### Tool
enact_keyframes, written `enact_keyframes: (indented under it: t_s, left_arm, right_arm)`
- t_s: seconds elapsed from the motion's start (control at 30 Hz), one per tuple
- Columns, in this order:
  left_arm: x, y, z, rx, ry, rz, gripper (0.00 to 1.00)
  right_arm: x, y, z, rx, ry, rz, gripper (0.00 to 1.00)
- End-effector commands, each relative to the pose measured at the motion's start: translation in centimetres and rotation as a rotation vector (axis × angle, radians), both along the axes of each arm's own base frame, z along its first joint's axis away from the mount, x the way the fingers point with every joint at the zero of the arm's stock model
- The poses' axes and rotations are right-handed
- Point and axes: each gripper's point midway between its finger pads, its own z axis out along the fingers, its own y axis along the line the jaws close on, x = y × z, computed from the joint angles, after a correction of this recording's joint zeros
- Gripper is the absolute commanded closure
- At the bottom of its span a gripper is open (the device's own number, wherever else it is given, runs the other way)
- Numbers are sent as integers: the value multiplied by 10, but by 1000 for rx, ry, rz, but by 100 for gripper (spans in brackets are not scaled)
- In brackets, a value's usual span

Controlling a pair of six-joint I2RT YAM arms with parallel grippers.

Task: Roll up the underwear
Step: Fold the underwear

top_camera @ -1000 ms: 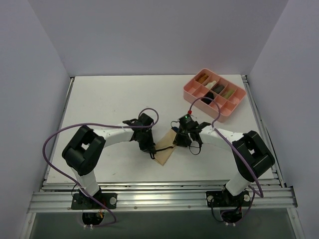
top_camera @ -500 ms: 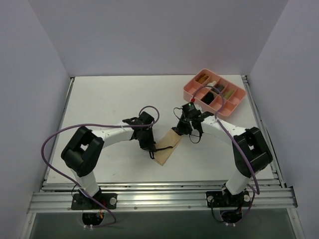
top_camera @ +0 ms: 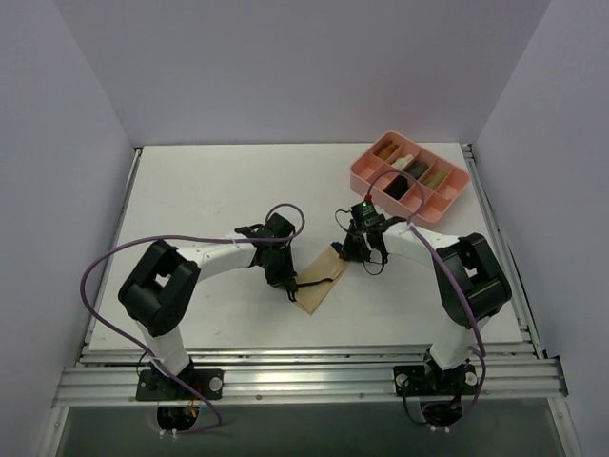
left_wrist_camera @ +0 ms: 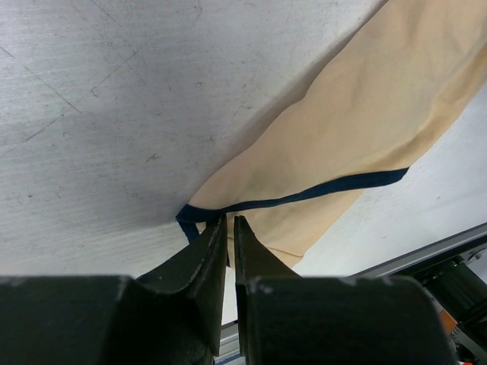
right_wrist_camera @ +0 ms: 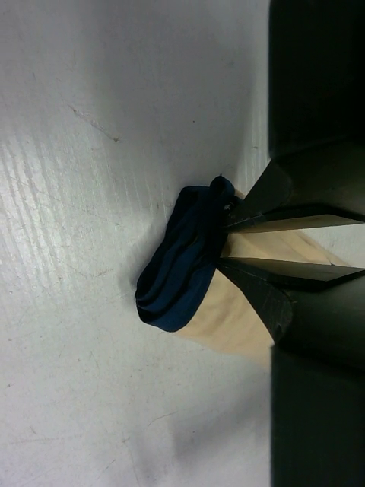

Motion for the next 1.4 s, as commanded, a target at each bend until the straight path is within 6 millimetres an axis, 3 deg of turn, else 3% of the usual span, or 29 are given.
enact_keyframes:
  t_s: [0.0,0.07,0.17,0.33,0.5,0.63,0.83,0.97,1.13,1.2,1.37]
  left_arm:
    - [8,-7,29,-31,-48,-18,83]
    - [13,-8,52,-50,-80,-16,80]
    - [23,-8,79,-72,-132,-5,78]
    - [42,-14,96,-115,-166,9,78]
    - [52,-16,84,-115,-132,17,78]
    - [52,-13,74,-115,-112,26,78]
    - [46,6,48,-71,-41,48,76]
    - [38,16,38,-40,2,50,74]
    - [18,14,50,-86,15,38,75]
    - [13,4,63,-144,-7,26,78]
    - [-12,-13,53,-155,37,6,89]
  right_arm:
    - [9,-2,27,-19,-61,56,83]
    - [14,2,46,-6,-95,84,82]
    - [19,8,55,2,-109,128,84]
    - [6,27,53,39,-76,197,85]
    - [-27,42,44,70,-36,252,85]
    - [-55,41,23,66,18,263,85]
    - [-64,35,11,16,59,271,86]
    - [-58,39,21,14,44,279,86]
    - [-29,47,63,29,-39,278,85]
    - [-20,43,63,3,-42,275,85]
    - [5,44,61,-13,-55,298,85]
